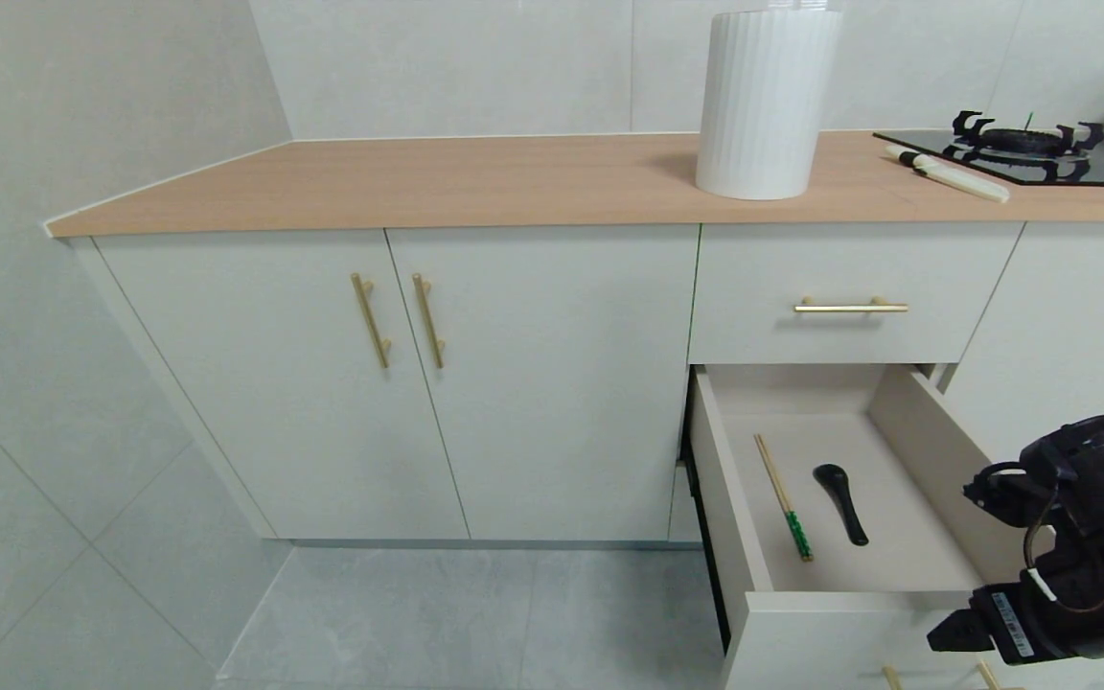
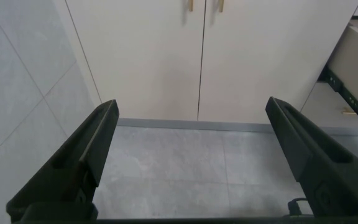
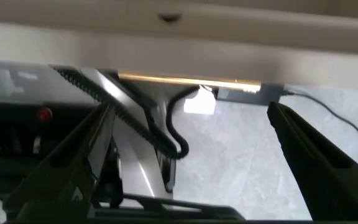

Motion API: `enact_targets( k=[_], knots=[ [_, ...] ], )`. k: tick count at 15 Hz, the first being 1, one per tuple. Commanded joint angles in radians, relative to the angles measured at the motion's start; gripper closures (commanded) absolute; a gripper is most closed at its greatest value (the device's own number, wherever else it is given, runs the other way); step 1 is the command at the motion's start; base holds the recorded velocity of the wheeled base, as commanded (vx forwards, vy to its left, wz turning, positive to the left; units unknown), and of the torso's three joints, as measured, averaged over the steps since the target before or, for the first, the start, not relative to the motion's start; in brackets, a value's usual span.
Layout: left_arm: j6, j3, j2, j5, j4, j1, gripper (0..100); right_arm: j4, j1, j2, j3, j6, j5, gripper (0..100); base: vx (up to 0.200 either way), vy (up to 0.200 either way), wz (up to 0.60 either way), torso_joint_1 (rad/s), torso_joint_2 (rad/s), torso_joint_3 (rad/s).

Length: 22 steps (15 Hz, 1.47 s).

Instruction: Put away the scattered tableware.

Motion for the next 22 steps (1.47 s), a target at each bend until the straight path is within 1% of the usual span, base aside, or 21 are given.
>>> enact_targets(
  k=[1,2,6,9,17,19,20,22],
  knots=[
    [0.0,0.0,0.002,0.0,-0.001,0.0,0,-0.014,-0.002,0.003,0.008,0.0,0.0,0,0.0,0.0,0.0,0.0,0.0,0.0],
    [0.0,0.0,0.002,0.0,0.0,0.0,0,-0.055,-0.002,0.008,0.012,-0.002,0.0,0,0.0,0.0,0.0,0.0,0.0,0.0],
    [0.0,0.0,0.002,0.0,-0.001,0.0,0,-0.091,-0.006,0.041,-0.006,-0.003,-0.014,0,0.0,0.0,0.0,0.0,0.0,0.0],
    [0.0,0.0,0.002,0.0,-0.001,0.0,0,-0.229,-0.004,0.112,-0.025,-0.011,-0.02,0,0.0,0.0,0.0,0.0,0.0,0.0],
    [0.0,0.0,0.002,0.0,0.0,0.0,0,-0.241,-0.012,0.32,-0.273,-0.011,-0.022,0,0.0,0.0,0.0,0.0,0.0,0.0],
    [0.0,0.0,0.002,0.0,-0.001,0.0,0,-0.239,-0.029,0.365,-0.344,-0.011,-0.022,0,0.0,0.0,0.0,0.0,0.0,0.0],
    [0.0,0.0,0.002,0.0,0.0,0.0,0,-0.241,-0.038,0.374,-0.356,-0.012,-0.022,0,0.0,0.0,0.0,0.0,0.0,0.0],
    [0.0,0.0,0.002,0.0,-0.001,0.0,0,-0.239,-0.068,0.431,-0.447,-0.014,-0.02,0,0.0,0.0,0.0,0.0,0.0,0.0]
  ],
)
